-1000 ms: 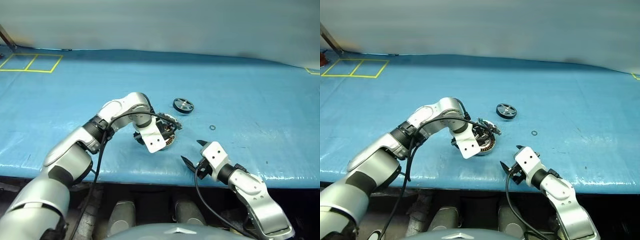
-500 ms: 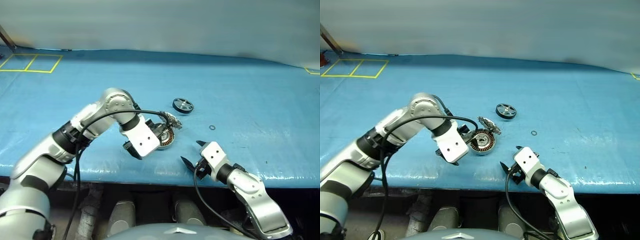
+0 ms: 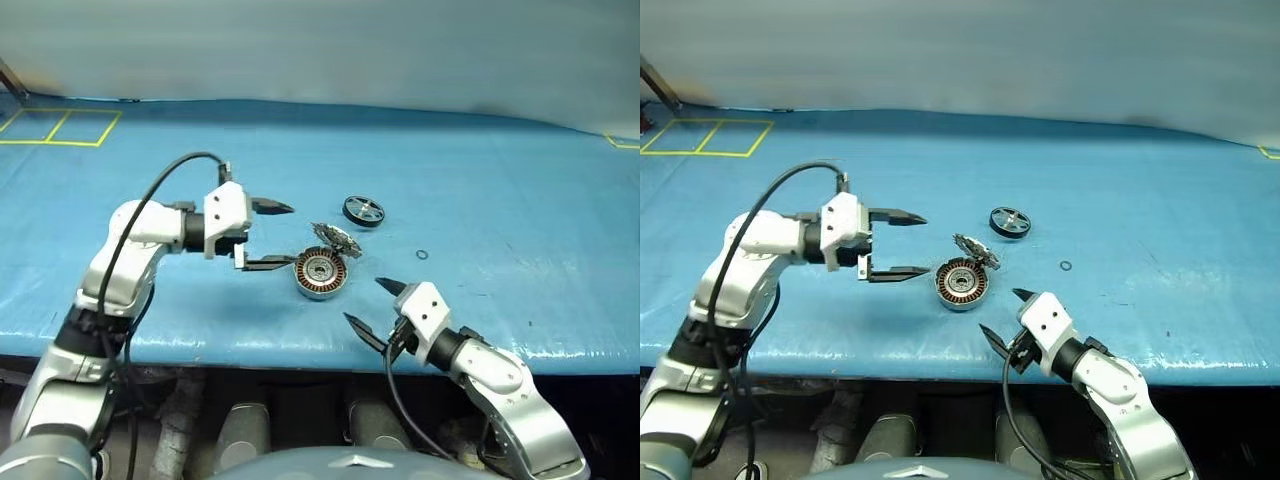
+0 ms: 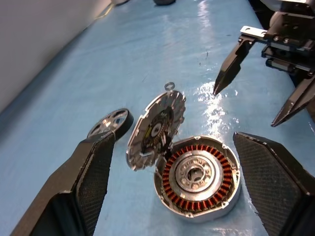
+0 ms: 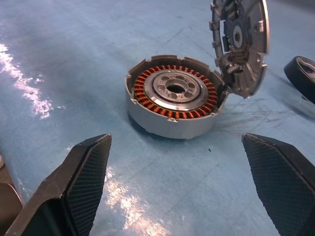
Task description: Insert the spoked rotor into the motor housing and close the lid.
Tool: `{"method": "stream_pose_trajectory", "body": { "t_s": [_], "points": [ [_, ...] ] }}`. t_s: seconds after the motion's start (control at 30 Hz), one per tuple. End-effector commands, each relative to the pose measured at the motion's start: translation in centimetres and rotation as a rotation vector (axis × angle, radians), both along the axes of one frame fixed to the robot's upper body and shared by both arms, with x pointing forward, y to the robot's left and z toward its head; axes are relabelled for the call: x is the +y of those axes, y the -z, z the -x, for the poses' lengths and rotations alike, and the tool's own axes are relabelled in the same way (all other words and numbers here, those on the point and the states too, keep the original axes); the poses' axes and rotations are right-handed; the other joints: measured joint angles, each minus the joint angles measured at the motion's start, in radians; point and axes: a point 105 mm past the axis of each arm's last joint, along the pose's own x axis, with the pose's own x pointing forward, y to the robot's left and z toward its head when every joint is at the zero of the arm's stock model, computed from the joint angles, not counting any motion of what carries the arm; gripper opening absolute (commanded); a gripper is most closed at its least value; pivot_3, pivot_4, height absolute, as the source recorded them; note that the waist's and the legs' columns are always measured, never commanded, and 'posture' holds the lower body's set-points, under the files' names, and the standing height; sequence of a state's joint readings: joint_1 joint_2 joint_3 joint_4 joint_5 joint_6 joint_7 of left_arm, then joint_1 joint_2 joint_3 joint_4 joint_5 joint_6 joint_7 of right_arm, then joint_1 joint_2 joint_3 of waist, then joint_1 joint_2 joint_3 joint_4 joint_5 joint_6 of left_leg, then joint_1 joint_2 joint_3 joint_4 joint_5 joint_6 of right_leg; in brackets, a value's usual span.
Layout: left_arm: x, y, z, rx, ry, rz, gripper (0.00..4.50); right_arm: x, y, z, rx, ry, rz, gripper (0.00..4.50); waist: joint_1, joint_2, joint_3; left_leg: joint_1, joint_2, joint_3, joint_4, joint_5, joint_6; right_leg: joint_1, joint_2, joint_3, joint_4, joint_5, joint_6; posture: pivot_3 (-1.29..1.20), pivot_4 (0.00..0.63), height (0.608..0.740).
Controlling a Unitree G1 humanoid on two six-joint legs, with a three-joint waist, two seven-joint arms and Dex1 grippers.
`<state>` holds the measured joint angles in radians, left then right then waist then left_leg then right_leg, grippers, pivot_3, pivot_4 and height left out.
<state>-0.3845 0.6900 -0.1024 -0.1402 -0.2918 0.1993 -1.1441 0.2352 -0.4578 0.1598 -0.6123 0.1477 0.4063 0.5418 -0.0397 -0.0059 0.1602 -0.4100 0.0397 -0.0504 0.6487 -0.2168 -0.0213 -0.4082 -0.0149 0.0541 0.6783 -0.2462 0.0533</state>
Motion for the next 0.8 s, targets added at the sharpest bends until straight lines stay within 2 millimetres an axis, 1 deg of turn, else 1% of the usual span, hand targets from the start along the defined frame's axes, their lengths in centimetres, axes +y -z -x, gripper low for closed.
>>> {"method": "stream_pose_trajectory", "body": {
  "t_s": [0.03, 0.13, 0.17, 0.23, 0.33, 0.47, 0.6, 0.8],
  "points": [
    [1.2, 0.4, 1.2, 0.008, -0.070, 0.044, 4.11, 1.1, -1.5, -0.3, -0.047, -0.053, -0.029, 4.50, 0.003, 0.000, 0.000, 0.000, 0.000, 0.000, 0.000, 0.000, 0.000, 0.000, 0.000, 0.000, 0.000, -0.001, -0.002, 0.00, 0.150, 0.740],
    [1.9, 2.2, 2.2, 0.075, -0.134, 0.076, 4.11, 1.8, -1.2, -0.6, -0.036, -0.088, -0.025, 4.50, 0.006, -0.001, 0.000, 0.000, 0.000, 0.001, 0.000, 0.000, 0.000, 0.000, 0.001, 0.001, 0.000, -0.002, -0.003, 0.00, 0.150, 0.740],
    [2.0, 2.6, 2.5, 0.110, -0.167, 0.118, 4.11, 2.2, -0.9, -0.6, -0.026, -0.105, -0.016, 4.50, 0.009, -0.001, 0.000, 0.000, 0.000, 0.000, 0.000, 0.000, 0.000, 0.000, 0.001, 0.002, 0.000, -0.002, -0.003, 0.00, 0.150, 0.740],
    [2.3, 3.8, 2.7, 0.140, -0.247, 0.157, 4.11, 2.5, -0.3, -0.8, -0.016, -0.119, -0.002, 4.50, 0.012, -0.001, 0.000, 0.000, 0.000, 0.001, 0.000, 0.000, 0.000, 0.000, 0.001, 0.003, 0.000, -0.002, -0.003, 0.00, 0.150, 0.740],
    [2.0, 5.0, 3.4, 0.175, -0.293, 0.184, 4.16, 3.1, -0.1, -0.8, -0.007, -0.138, -0.018, 3.85, 0.013, -0.002, 0.000, 0.000, -0.001, 0.002, 0.000, 0.000, 0.000, 0.000, 0.001, 0.004, -0.001, -0.002, -0.003, 0.00, 0.150, 0.740],
    [1.3, 5.7, 4.3, 0.205, -0.299, 0.194, 4.16, 3.3, 0.1, -0.7, 0.006, -0.173, -0.016, 2.51, 0.013, -0.001, 0.000, 0.000, 0.000, 0.002, 0.000, 0.000, 0.000, 0.000, 0.001, 0.005, -0.001, -0.002, -0.003, 0.00, 0.150, 0.740],
    [1.1, 5.6, 4.0, 0.201, -0.312, 0.200, 4.16, 3.3, 0.6, -1.1, 0.027, -0.174, -0.005, 1.23, 0.013, -0.002, -0.001, 0.001, 0.000, 0.003, 0.000, 0.000, 0.000, 0.000, 0.002, 0.007, -0.001, -0.002, -0.003, 0.00, 0.150, 0.740],
    [0.8, 5.6, 3.6, 0.199, -0.318, 0.201, 4.16, 4.0, 1.8, -0.7, 0.078, -0.208, -0.001, 1.23, 0.010, -0.002, 0.000, 0.000, 0.000, 0.004, 0.000, 0.000, 0.000, -0.001, 0.005, 0.012, -0.001, -0.001, -0.003, 0.00, 0.150, 0.740]
  ]
}}
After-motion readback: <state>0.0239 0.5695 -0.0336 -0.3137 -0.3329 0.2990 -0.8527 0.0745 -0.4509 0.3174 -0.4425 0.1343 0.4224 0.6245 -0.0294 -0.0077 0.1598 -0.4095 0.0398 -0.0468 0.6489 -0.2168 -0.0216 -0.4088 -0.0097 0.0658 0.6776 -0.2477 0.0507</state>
